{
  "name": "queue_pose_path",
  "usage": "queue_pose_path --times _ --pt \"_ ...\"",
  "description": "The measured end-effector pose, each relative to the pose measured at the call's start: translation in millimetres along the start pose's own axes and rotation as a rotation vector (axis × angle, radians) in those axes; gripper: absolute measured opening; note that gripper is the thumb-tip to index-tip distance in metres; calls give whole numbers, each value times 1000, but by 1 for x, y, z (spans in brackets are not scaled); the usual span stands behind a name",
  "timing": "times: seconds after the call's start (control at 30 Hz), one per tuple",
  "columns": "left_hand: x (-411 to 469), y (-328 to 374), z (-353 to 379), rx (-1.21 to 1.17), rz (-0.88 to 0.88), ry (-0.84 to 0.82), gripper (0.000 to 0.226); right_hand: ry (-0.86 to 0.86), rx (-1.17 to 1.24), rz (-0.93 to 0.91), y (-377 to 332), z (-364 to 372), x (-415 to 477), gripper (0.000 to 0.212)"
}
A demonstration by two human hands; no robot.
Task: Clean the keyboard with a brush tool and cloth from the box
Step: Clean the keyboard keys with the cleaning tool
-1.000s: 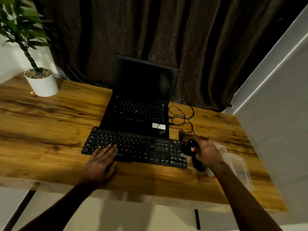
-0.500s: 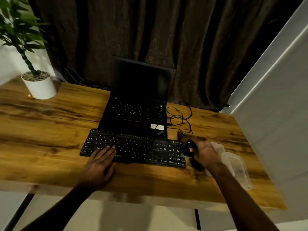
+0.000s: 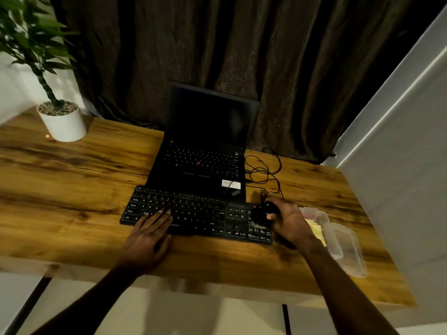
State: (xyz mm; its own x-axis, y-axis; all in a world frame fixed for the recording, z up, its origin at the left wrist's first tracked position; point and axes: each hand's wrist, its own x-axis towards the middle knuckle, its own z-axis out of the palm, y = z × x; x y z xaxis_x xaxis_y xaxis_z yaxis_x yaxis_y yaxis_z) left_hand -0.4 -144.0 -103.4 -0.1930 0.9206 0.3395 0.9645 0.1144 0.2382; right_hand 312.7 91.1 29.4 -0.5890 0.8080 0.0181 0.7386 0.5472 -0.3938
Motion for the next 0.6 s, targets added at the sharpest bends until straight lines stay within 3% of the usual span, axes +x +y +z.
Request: queue_pose_path --times 0.17,0.33,0.47,0.6 --pt "-2 -2 3 -13 14 26 57 -4 -125 57 14 -5 -5 55" --pt "-1 -3 3 -21 8 20 58 -19 -16 12 -10 12 -16 51" --pt "-2 -3 3 -21 -6 4 59 1 27 23 11 5 -17 62" --pt "-1 -2 2 -22 -9 -7 65 2 -109 78 29 -7 -22 50"
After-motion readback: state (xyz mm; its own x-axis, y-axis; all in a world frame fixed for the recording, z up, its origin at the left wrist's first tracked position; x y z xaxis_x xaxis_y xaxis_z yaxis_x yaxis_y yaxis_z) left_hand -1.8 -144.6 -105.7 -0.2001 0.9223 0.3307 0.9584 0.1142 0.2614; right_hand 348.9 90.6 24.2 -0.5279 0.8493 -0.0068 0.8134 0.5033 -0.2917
